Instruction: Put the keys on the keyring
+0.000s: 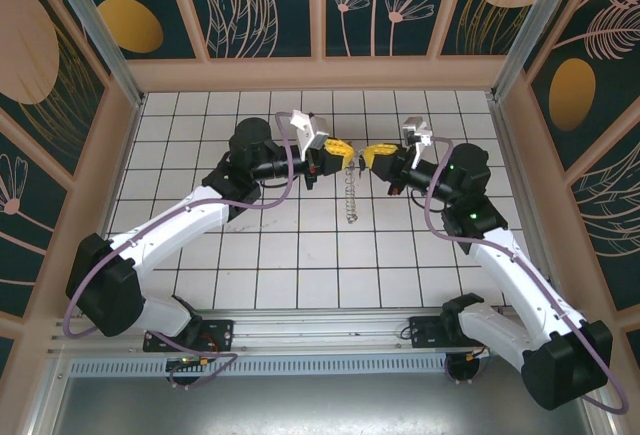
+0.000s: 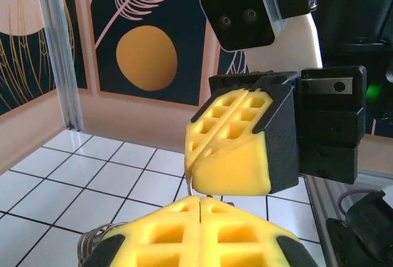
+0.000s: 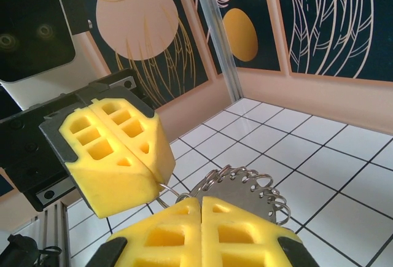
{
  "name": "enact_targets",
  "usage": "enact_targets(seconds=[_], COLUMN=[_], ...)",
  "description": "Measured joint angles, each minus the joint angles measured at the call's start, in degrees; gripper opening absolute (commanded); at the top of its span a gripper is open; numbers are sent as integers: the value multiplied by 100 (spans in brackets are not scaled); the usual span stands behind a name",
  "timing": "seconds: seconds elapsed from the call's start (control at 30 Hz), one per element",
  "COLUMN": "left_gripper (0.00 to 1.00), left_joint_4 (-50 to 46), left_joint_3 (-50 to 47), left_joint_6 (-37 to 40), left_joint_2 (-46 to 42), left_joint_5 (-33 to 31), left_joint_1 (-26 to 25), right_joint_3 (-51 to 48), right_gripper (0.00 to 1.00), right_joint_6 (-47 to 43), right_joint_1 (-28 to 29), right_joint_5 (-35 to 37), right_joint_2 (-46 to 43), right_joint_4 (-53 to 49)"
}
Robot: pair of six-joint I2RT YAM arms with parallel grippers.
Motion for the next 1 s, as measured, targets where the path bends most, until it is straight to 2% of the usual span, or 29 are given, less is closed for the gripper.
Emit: enact_targets(seconds=[0.4, 1.0], left_gripper=[0, 0], left_joint_4=[428, 1248], left_joint_3=[-72, -328], left_joint_6=[-205, -730], left_joint_2=[0, 0], left_joint_5=[79, -31], left_joint_1=[13, 17], right_joint_3=[0, 0], right_gripper=[0, 0], right_joint_6=[603, 1008], right_joint_1=[-57, -24], right_joint_5=[-315, -433], right_joint_2=[149, 260], right_joint_4=[579, 1108])
